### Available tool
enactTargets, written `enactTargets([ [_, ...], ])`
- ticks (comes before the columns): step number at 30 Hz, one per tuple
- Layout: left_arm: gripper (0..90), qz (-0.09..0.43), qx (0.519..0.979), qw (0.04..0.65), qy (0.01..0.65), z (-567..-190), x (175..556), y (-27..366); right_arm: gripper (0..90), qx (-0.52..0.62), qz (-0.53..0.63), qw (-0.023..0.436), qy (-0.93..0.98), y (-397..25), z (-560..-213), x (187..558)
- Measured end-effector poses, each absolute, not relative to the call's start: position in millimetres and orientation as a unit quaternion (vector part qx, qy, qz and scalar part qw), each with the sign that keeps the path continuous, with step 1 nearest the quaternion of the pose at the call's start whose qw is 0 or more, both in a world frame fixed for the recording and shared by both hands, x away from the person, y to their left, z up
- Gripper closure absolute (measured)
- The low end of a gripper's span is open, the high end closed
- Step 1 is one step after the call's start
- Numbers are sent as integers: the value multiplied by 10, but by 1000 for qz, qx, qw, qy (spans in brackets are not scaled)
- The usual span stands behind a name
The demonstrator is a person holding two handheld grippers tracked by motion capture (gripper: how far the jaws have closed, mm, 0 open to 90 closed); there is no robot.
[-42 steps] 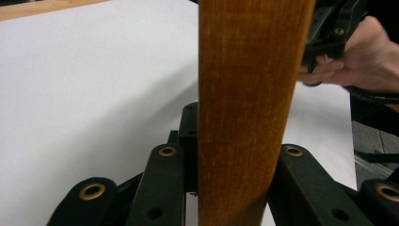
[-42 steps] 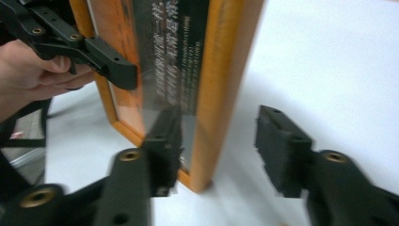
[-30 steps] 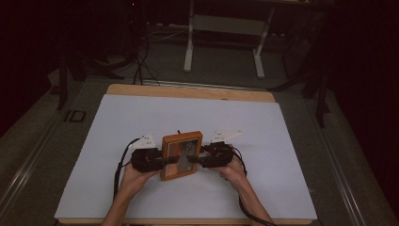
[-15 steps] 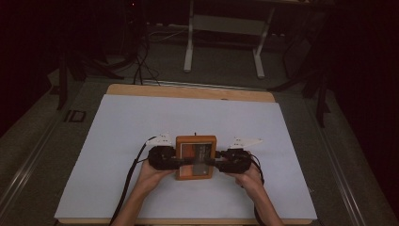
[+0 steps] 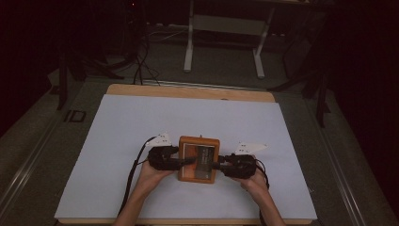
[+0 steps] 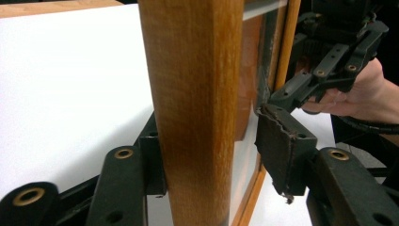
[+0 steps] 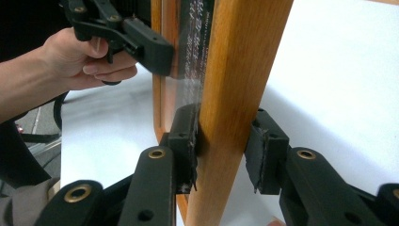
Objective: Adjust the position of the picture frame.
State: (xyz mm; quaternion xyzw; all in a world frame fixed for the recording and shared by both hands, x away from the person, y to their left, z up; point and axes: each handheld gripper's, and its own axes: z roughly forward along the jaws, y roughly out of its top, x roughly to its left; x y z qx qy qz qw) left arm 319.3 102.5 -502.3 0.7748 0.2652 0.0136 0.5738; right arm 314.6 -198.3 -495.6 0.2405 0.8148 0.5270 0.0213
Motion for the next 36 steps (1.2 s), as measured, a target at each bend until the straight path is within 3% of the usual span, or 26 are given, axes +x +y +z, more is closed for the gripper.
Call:
enactTargets([
  [9,445,4,766,572,294,-5088,3185,1219,658,231,525,27,819,-1976,-4952,3189],
  [12,478,-6,772,562,297,-5131,3173,1240,653,228,522,30,821,-1974,-4949,3208],
  [15,580,-2,793,533,295,-5186,3157,1150,644,233,519,30,822,-1963,-4941,3236],
  [20,609,-1,786,532,316,-5199,3182,1132,640,273,510,44,814,-1995,-4968,3283],
  [36,493,-41,757,513,403,-5310,3461,1038,611,384,485,-1,786,-1957,-5089,3502],
])
